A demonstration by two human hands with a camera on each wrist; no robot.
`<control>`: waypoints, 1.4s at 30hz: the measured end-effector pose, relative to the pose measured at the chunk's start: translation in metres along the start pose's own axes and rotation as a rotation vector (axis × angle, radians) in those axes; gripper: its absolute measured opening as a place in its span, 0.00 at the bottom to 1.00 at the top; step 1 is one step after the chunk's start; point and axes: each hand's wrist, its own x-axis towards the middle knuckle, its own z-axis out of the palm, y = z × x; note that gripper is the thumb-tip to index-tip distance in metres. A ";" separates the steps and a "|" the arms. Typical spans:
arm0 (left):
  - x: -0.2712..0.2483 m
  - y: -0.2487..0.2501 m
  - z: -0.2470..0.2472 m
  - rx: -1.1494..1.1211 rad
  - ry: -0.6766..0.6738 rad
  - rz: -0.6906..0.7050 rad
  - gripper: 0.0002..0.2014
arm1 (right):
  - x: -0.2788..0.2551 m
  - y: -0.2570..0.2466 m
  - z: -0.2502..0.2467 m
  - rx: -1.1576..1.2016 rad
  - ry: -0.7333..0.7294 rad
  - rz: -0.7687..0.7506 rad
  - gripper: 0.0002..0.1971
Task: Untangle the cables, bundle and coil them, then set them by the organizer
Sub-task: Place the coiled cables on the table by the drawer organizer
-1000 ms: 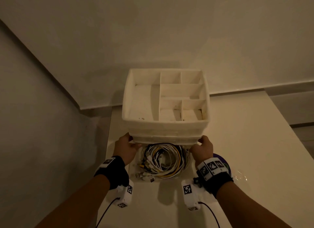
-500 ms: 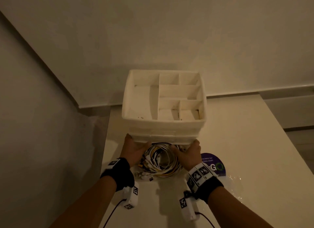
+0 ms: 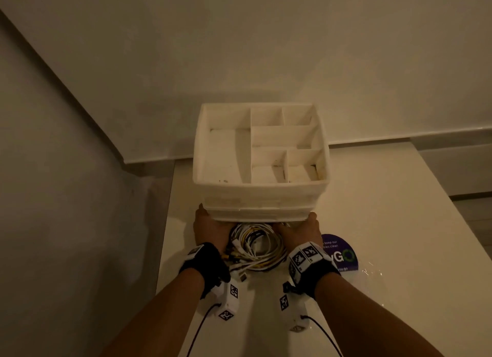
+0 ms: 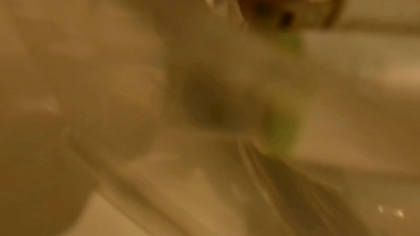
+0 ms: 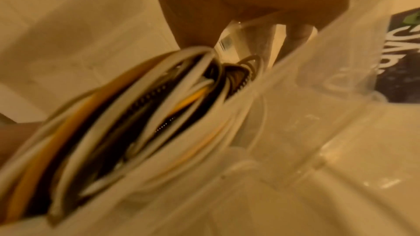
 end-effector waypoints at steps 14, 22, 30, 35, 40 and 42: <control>-0.022 -0.011 -0.105 0.629 -0.778 0.135 0.58 | 0.026 0.051 -0.097 -0.325 -0.675 -0.338 0.66; -0.019 0.001 -0.085 0.898 -0.776 0.208 0.77 | 0.031 0.034 -0.081 -0.846 -0.594 -0.534 0.75; -0.029 -0.011 -0.081 0.686 -0.685 0.152 0.67 | 0.044 0.055 -0.076 -0.524 -0.574 -0.555 0.71; -0.026 -0.027 -0.074 0.506 -0.526 0.158 0.49 | 0.032 0.047 -0.074 -0.364 -0.477 -0.525 0.51; -0.030 -0.028 -0.060 0.269 -0.308 0.261 0.32 | 0.029 0.056 -0.058 -0.217 -0.276 -0.468 0.39; -0.034 -0.024 -0.051 0.182 -0.208 0.257 0.28 | 0.029 0.059 -0.050 -0.161 -0.203 -0.444 0.34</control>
